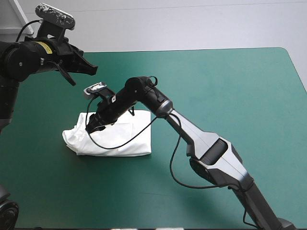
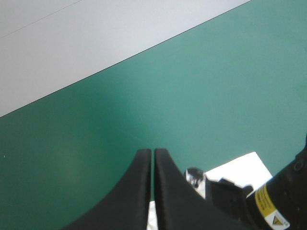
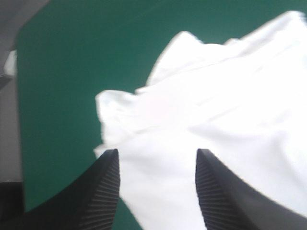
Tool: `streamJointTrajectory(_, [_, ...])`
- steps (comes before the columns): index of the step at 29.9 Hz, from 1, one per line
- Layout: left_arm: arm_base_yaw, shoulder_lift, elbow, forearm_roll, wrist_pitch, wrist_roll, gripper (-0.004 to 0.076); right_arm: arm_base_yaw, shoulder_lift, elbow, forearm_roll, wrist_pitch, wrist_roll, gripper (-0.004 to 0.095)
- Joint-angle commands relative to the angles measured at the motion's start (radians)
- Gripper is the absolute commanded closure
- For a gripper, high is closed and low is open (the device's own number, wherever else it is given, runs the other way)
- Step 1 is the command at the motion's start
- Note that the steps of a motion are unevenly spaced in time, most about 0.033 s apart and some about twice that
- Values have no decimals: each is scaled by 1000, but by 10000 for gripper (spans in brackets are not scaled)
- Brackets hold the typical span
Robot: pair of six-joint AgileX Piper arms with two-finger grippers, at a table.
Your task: Fold the cloth
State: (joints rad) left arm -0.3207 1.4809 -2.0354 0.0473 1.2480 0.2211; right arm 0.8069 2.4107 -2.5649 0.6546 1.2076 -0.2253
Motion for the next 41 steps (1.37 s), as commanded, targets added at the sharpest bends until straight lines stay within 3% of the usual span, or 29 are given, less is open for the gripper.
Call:
streamJointTrajectory(1, [-1,-29,-19,-3,36,-10,705,-39,-173,13,-115,-26,45,477])
streamJointTrajectory(7, [-1,-29,-19,2,36,-10,705,-144,-418,430,-168,-38,5,479])
streamJointTrajectory(9, [-1,-29,-19,2,36,-10,705,-196,-510,638,-129,-117,-36,479])
streamJointTrajectory(12, [-1,-29,-19,-3,36,-7,705,-274,-623,906,64,-318,-146,478])
streamJointTrajectory(15, [-1,-19,-19,-3,36,-6,705,-337,-655,1077,334,-417,-305,407])
streamJointTrajectory(17, [-1,-14,-15,-9,36,-6,705,-346,-646,1134,429,-419,-395,328])
streamJointTrajectory(20, [-1,-5,-6,-14,36,-6,705,-342,-613,1164,452,-416,-417,244])
streamJointTrajectory(30, [-1,3,35,-15,36,-6,705,-338,-480,1161,525,-385,-451,253])
streamJointTrajectory(33, [-1,3,35,-15,36,-6,705,-321,-457,1161,532,-385,-459,316])
streamJointTrajectory(38, [-1,3,35,-15,36,-6,705,-284,-433,1161,525,-383,-468,528])
streamJointTrajectory(41, [-1,3,35,-15,36,-6,705,-286,-431,1161,513,-383,-470,831])
